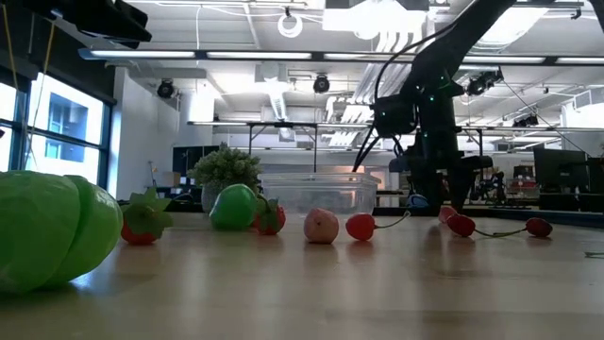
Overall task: Pick and placing Produce into tupperware
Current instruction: Put the peach into the transparent container
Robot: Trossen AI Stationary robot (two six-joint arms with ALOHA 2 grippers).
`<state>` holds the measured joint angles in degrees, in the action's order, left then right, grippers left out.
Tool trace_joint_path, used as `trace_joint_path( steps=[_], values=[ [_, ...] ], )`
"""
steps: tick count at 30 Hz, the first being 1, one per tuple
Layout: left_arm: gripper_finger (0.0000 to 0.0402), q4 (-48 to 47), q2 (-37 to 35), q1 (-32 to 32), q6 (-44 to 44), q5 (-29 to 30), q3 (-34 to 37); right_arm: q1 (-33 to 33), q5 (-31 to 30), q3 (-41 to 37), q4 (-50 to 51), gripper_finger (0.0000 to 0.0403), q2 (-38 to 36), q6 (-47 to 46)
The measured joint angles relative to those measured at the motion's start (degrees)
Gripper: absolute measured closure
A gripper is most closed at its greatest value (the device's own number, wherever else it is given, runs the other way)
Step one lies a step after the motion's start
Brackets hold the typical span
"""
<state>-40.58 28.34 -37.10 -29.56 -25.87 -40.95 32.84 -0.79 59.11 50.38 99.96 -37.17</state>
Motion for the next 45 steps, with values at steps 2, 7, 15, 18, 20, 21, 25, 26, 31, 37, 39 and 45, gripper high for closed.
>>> trace_joint_path(
  steps=[2,7,15,18,20,21,25,26,31,37,39,45],
  values=[
    [0.0399,0.0,0.0,0.0,0.0,0.0,0.0,0.0,0.0,0.0,-0.1,0.0199,0.1,0.1],
    [0.0399,0.0,0.0,0.0,0.0,0.0,0.0,0.0,0.7,0.0,-0.3,0.0214,1.8,0.5],
    [0.0399,0.0,0.0,0.0,0.0,0.0,0.0,0.0,0.7,0.0,-1.1,0.0251,2.4,1.2],
    [0.0399,0.0,0.0,0.0,0.0,0.0,0.0,0.0,0.7,0.0,-1.5,0.0262,2.4,1.2],
    [0.0399,0.0,0.0,0.0,0.0,0.0,0.0,0.0,0.7,0.0,-1.7,0.0267,2.4,1.2],
    [0.0399,0.0,0.0,0.0,0.0,0.0,0.0,0.0,0.7,0.0,-1.8,0.027,2.4,1.2],
    [0.0399,0.0,0.0,0.0,0.0,0.0,0.0,0.0,0.7,0.0,-1.8,0.028,2.4,1.2],
    [0.0399,0.0,0.0,0.0,0.0,0.0,0.0,0.0,0.7,0.0,-1.8,0.0283,2.4,1.5],
    [0.0399,0.0,0.0,0.0,0.0,0.0,0.0,0.0,0.9,0.0,-1.8,0.0297,2.4,1.6],
    [0.0399,0.0,0.0,0.0,0.0,0.0,0.0,0.0,1.2,0.0,-1.5,0.0308,1.9,2.6],
    [0.0399,0.0,0.0,0.0,0.0,0.0,0.0,-0.3,1.3,0.0,-1.4,0.0308,0.7,2.7],
    [0.0399,0.0,0.0,0.0,0.0,0.0,0.0,-1.4,1.3,0.0,-0.4,0.0308,-7.0,1.3]
  ],
)
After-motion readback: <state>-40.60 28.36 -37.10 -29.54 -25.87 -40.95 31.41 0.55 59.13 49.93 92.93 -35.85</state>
